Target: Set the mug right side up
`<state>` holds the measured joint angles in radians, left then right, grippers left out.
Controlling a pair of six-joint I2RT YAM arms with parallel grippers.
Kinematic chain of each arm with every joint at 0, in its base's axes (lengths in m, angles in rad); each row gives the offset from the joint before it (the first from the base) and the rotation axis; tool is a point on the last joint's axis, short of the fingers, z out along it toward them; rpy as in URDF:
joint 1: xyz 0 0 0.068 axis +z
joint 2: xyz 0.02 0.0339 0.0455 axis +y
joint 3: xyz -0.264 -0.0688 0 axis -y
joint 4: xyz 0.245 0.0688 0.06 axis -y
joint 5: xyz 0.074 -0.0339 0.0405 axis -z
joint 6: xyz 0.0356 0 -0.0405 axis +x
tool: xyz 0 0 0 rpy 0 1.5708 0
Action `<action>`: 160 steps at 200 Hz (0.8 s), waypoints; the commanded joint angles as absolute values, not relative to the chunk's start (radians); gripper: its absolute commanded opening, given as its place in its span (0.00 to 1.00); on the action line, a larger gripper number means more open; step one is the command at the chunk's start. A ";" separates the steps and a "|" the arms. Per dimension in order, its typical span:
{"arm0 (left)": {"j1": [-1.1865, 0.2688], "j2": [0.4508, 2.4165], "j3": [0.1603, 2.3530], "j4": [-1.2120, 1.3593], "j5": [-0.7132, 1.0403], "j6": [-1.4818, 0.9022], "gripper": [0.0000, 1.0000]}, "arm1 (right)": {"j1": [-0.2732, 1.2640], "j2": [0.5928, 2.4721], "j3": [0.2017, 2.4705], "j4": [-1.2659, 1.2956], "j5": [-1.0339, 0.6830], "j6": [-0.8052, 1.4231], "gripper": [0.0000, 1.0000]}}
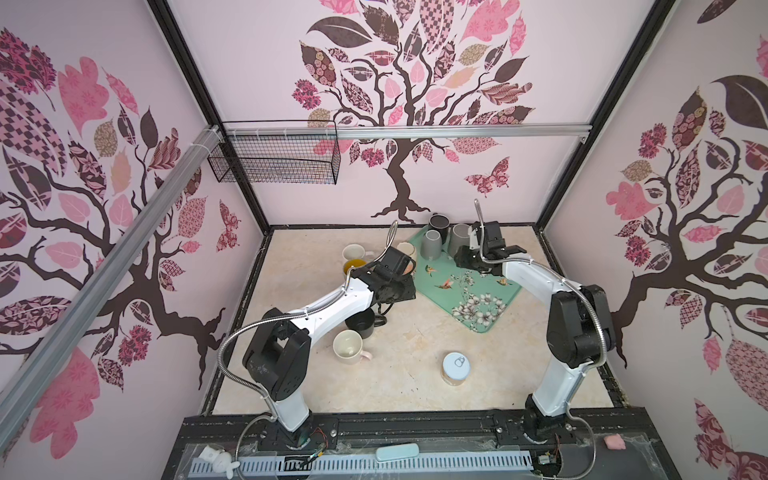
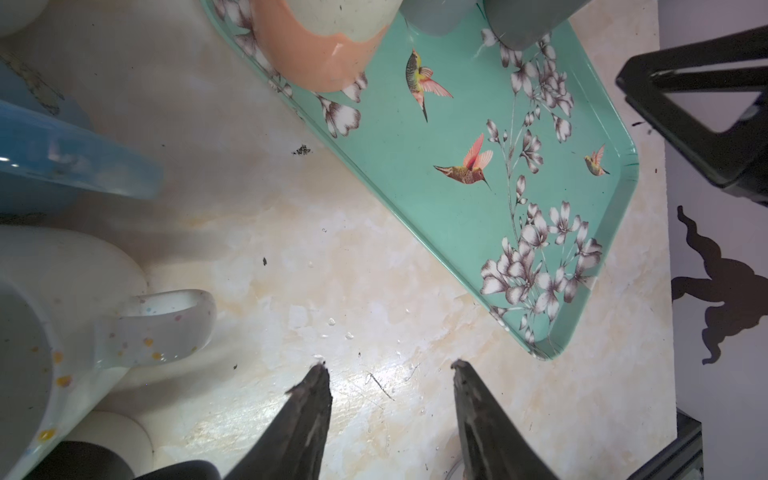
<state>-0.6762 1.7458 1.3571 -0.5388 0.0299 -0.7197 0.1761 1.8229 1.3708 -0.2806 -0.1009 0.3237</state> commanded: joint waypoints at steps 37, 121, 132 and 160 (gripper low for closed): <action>-0.710 1.915 1.513 -0.513 0.025 -0.755 0.51 | -0.086 1.960 1.467 -0.290 -0.110 0.340 0.54; -0.704 2.119 1.688 -0.546 -0.022 -0.775 0.56 | -0.117 2.309 1.852 -0.439 -0.156 0.192 0.64; -0.699 2.136 1.695 -0.544 -0.019 -0.776 0.56 | -0.117 2.344 1.891 -0.457 -0.166 0.179 0.64; -0.682 2.180 1.711 -0.539 -0.002 -0.785 0.57 | -0.117 2.407 1.953 -0.526 -0.240 0.146 0.65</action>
<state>-0.7010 2.1422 1.6562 -0.5407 0.0025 -0.7715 -0.1146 2.3421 1.8961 -0.4320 -0.1761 0.1982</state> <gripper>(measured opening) 0.564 0.646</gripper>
